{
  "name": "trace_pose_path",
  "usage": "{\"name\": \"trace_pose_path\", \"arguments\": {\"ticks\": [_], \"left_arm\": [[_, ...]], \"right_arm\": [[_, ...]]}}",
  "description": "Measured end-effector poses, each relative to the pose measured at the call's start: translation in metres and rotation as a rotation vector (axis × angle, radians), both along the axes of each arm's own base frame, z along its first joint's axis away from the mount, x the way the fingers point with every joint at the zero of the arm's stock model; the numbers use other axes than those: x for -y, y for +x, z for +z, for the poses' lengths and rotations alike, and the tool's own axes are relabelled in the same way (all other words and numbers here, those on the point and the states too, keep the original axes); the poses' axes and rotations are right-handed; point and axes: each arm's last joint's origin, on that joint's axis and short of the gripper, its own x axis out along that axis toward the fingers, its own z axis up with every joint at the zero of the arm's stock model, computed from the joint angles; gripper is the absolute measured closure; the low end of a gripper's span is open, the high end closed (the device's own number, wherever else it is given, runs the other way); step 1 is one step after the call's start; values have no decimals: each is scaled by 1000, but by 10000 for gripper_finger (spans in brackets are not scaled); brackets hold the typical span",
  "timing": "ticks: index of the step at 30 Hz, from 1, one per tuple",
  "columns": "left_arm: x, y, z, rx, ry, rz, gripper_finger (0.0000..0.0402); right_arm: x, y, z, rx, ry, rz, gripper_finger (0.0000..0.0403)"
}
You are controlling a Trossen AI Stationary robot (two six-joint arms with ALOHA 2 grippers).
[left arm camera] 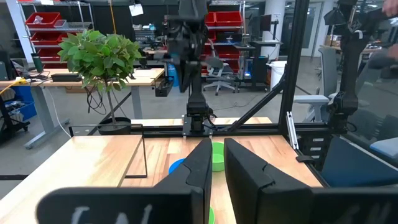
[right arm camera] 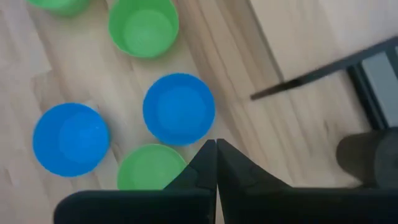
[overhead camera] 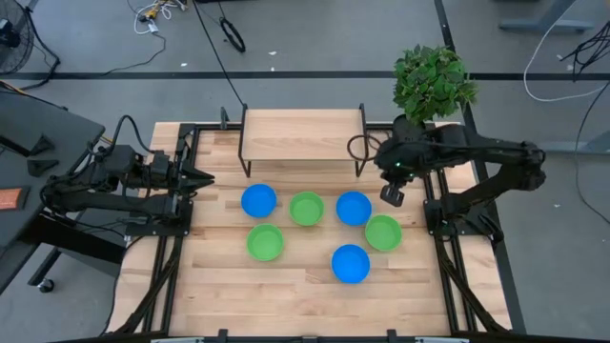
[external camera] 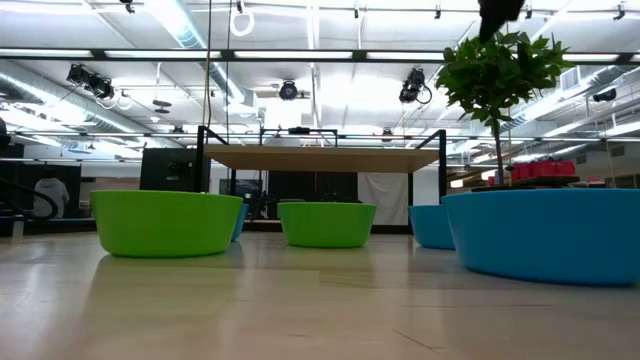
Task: Pick & Place Mini bowls
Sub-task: Put the top right blue bowl on the shelf
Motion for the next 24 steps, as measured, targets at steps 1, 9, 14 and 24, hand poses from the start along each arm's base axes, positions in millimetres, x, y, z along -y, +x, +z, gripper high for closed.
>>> {"name": "trace_pose_path", "arguments": {"ticks": [1,9,14,24], "left_arm": [[0,0,0,0,0,0,353],[0,0,0,0,0,0,353],[0,0,0,0,0,0,353],[0,0,0,-1,0,0,353]], "right_arm": [[0,0,-6,-7,5,-12,396],[1,5,-44,-56,38,-117,396],[1,10,-64,-47,60,-186,396],[1,15,-97,-32,110,-340,396]]}}
